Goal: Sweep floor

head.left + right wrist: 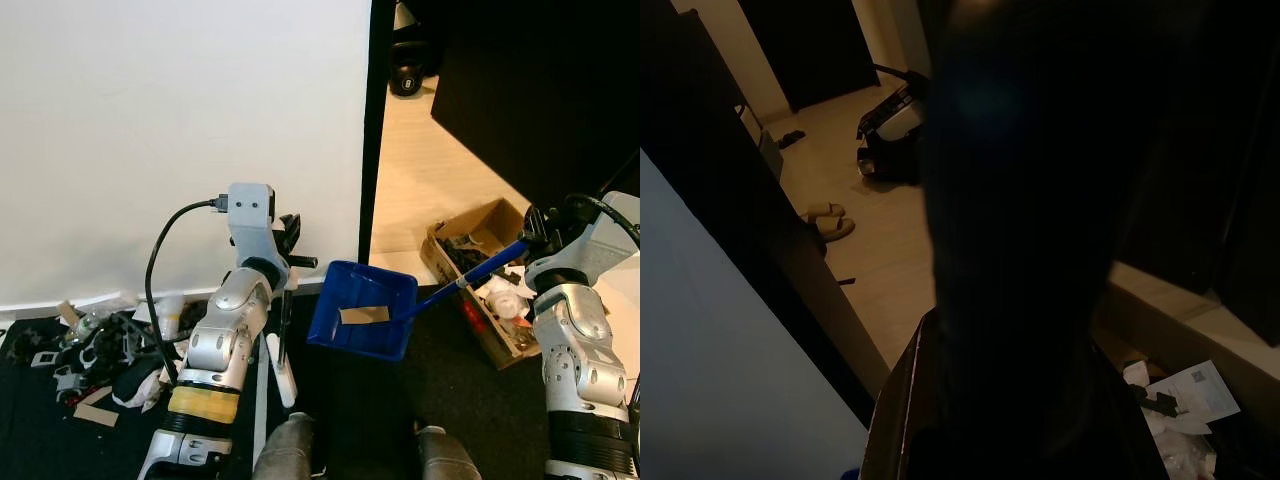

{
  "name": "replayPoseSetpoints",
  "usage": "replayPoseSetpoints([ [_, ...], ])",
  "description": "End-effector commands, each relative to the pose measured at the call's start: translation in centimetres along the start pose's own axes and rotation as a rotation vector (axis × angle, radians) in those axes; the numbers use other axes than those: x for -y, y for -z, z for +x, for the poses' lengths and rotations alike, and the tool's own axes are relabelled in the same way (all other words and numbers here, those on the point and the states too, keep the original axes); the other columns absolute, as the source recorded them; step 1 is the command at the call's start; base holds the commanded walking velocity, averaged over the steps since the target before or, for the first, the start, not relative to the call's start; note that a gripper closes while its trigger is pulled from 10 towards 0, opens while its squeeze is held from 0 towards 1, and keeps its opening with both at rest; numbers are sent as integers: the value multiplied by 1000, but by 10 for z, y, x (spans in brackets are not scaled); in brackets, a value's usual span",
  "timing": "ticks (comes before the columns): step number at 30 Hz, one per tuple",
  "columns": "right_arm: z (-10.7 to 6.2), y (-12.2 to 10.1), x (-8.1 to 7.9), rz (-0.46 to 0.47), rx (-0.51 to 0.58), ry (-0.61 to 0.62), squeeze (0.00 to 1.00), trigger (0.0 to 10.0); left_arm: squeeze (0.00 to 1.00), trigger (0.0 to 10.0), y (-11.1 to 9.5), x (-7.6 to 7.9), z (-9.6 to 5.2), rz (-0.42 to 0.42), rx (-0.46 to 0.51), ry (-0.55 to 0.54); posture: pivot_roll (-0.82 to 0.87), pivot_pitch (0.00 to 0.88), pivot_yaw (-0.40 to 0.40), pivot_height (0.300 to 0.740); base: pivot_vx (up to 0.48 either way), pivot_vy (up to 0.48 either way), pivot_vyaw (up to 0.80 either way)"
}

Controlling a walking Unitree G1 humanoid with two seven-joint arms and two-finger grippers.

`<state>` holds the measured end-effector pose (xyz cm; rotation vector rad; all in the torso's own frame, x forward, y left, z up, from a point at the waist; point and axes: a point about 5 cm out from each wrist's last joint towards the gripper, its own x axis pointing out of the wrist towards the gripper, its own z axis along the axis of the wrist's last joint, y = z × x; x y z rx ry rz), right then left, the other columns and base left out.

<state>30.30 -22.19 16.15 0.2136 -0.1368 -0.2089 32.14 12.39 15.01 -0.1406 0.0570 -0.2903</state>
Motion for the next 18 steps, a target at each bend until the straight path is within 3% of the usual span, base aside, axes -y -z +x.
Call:
replayPoseSetpoints([
  [1,0,-5,-1,19,37,-5,0,10000,0,10000,-2,-1,1,10,16,-11,7,115,62,740,0,0,0],
  [18,-4,3,-3,18,13,-4,0,10000,0,10000,3,1,3,16,1,2,-8,111,73,740,0,0,0],
])
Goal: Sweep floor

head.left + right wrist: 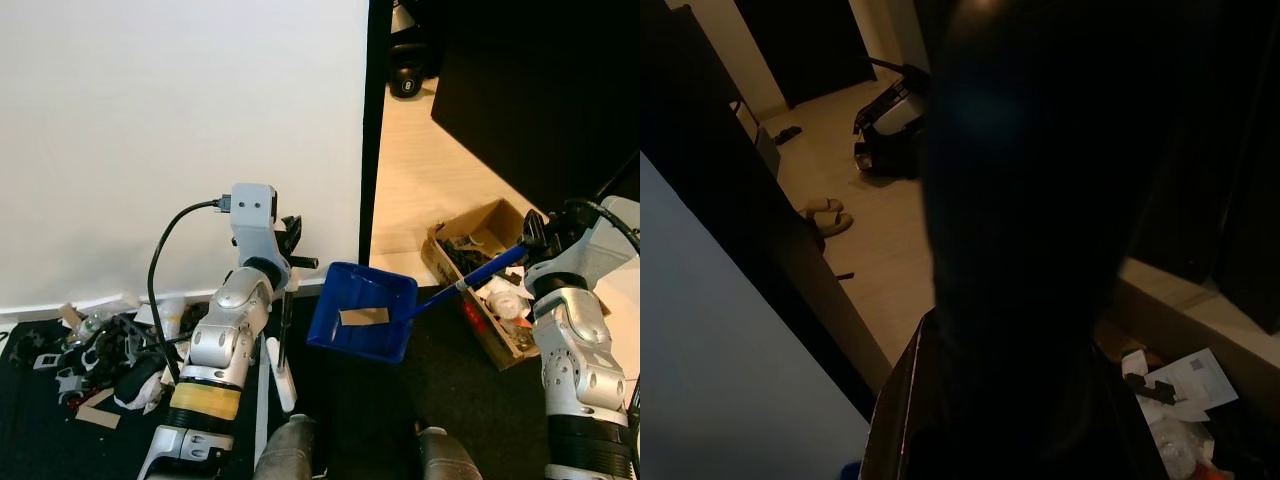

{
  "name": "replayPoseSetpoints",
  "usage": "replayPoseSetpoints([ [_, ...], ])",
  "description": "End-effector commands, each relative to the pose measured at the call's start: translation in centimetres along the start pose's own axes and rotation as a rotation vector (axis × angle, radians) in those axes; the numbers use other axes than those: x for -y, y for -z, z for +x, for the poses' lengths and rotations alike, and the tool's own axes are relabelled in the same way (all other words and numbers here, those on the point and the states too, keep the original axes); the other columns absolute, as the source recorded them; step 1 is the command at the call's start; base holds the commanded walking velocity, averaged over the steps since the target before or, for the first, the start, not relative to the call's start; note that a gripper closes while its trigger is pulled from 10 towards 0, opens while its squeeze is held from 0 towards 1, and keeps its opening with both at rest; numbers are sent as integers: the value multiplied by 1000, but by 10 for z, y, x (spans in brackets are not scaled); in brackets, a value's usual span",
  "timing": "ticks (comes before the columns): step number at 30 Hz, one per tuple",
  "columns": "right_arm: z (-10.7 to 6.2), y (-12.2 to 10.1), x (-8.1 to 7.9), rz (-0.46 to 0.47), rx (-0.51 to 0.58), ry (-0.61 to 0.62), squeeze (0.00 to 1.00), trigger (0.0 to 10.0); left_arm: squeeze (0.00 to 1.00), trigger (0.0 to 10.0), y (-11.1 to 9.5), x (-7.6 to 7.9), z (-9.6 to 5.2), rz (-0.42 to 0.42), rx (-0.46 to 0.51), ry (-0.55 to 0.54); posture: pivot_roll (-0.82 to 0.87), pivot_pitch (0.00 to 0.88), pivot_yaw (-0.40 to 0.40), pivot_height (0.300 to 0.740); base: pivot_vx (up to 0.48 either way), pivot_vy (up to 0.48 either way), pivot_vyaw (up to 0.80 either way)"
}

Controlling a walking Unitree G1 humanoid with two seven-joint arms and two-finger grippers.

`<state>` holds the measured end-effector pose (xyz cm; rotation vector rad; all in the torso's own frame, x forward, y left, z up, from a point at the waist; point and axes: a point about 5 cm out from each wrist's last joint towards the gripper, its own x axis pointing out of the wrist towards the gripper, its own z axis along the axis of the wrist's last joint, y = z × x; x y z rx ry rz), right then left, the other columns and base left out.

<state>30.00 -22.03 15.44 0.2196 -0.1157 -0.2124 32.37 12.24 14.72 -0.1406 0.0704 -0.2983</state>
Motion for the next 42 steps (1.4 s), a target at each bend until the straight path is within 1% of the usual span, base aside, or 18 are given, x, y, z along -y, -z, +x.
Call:
replayPoseSetpoints([
  [1,0,-3,-3,15,34,-11,0,10000,0,10000,0,0,1,19,12,-4,-9,112,75,740,0,0,0],
  [11,-2,2,-9,19,18,-27,0,10000,0,10000,2,1,2,24,8,0,-9,112,74,740,0,0,0],
  [21,-5,5,-8,25,11,-25,0,10000,0,10000,3,0,1,23,8,-5,-7,113,70,740,0,0,0],
  [34,-5,3,-5,26,23,-14,0,10000,0,10000,2,0,1,19,12,-4,-9,122,74,740,0,0,0],
  [42,-4,2,-6,30,26,-13,0,10000,0,10000,3,-1,1,22,5,-8,-5,122,75,740,0,0,0],
])
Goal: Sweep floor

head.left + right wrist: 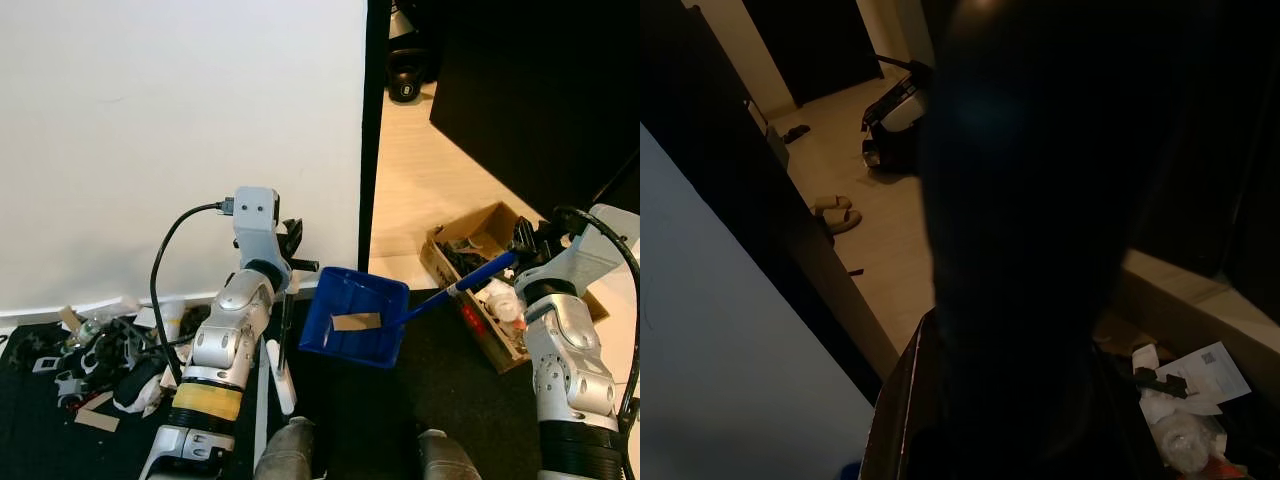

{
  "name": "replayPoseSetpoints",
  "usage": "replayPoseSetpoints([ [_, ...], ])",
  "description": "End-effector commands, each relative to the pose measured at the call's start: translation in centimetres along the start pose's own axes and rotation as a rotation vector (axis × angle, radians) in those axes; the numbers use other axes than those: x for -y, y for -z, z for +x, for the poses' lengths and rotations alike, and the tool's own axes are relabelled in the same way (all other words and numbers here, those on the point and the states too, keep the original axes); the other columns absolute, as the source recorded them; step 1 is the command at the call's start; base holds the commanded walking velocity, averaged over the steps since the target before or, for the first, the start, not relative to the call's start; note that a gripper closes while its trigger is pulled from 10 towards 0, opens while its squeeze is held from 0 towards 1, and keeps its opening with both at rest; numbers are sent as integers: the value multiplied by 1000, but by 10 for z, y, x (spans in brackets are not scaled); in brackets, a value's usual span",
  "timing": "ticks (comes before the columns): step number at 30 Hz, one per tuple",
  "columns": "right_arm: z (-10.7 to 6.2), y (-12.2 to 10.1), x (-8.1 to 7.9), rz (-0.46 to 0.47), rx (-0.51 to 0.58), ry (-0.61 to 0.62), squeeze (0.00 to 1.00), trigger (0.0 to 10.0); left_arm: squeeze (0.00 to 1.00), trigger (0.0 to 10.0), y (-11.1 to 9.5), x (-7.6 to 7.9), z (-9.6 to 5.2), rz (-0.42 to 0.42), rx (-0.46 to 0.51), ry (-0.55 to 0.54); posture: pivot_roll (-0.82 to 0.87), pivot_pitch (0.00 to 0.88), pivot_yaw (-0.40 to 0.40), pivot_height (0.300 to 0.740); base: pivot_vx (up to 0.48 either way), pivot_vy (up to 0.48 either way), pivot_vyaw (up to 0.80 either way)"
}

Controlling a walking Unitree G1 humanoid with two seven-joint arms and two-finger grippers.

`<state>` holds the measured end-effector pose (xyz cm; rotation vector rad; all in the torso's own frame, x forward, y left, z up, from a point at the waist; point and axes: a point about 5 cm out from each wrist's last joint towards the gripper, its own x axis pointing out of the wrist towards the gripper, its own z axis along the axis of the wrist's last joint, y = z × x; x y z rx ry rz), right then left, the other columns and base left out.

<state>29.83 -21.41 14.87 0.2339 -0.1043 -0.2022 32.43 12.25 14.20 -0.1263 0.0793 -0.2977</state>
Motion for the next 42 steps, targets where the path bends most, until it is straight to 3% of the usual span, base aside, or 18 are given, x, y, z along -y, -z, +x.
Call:
replayPoseSetpoints([
  [1,-1,-4,-1,18,40,-5,0,10000,0,10000,-2,0,0,11,16,-8,-5,122,75,740,0,0,0],
  [42,-1,-3,0,23,34,-1,0,10000,0,10000,-2,1,1,12,15,-7,-6,126,75,740,0,0,0],
])
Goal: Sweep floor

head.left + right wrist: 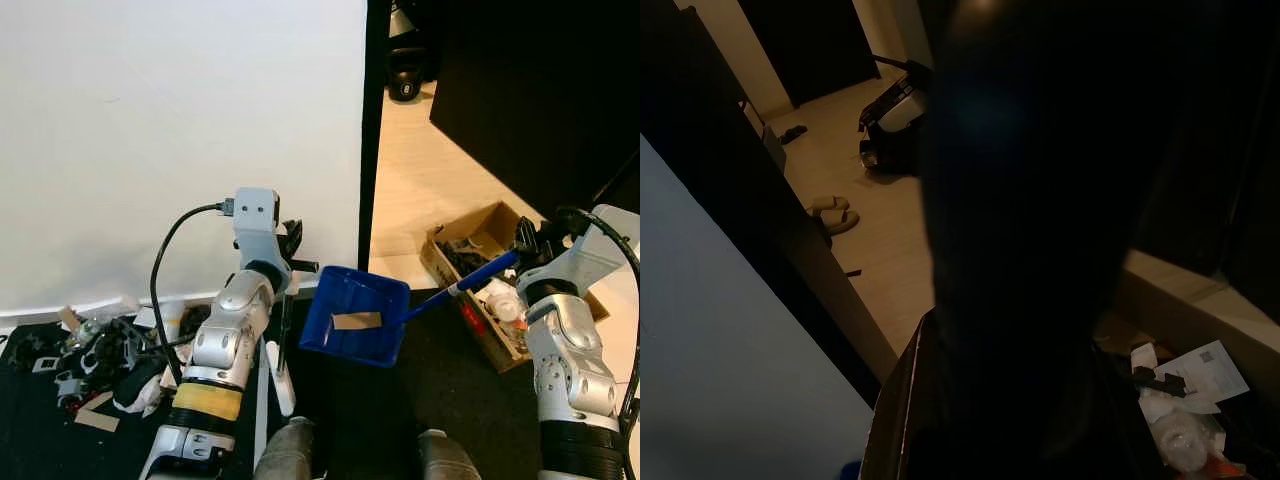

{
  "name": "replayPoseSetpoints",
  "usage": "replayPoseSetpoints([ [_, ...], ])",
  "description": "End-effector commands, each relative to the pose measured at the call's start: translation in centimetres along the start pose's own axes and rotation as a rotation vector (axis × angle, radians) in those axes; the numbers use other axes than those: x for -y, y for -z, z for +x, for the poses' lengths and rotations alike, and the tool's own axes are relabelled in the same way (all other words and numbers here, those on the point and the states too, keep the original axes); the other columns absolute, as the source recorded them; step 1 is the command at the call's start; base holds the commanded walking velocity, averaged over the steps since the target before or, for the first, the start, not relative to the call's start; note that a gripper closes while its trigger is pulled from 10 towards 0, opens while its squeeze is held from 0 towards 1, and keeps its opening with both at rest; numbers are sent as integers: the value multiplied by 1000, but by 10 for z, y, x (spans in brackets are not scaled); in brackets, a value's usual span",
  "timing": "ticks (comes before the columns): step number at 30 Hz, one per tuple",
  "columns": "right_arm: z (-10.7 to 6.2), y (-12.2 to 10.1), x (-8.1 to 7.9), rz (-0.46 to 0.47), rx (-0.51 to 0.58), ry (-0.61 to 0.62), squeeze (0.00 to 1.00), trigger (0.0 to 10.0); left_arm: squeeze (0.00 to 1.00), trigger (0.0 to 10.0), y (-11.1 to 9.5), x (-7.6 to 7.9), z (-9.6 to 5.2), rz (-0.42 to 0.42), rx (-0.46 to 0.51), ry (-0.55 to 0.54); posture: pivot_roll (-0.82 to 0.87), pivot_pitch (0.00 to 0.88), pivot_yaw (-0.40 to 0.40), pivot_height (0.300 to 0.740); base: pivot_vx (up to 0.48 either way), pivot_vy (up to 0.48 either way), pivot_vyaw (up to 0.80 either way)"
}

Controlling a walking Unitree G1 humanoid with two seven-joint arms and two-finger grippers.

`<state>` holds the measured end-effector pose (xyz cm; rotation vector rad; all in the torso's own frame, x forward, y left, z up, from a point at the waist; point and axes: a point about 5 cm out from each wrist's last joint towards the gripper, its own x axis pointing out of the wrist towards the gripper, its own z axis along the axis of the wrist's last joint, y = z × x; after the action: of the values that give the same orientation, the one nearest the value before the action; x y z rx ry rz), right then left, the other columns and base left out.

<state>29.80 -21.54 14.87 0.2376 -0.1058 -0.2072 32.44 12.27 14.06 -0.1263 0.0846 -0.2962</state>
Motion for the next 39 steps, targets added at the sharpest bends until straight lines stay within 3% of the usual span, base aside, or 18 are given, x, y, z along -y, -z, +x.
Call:
replayPoseSetpoints([
  [1,-1,-3,-2,19,33,-6,0,10000,0,10000,-3,1,1,12,20,-5,-6,126,76,740,0,0,0],
  [33,0,-2,-3,19,32,-18,0,10000,0,10000,-3,1,3,18,18,2,-3,96,78,740,0,0,0],
  [39,-10,13,6,-109,-45,-64,0,10000,0,10000,0,-1,2,23,11,-8,-5,97,70,740,0,0,0],
])
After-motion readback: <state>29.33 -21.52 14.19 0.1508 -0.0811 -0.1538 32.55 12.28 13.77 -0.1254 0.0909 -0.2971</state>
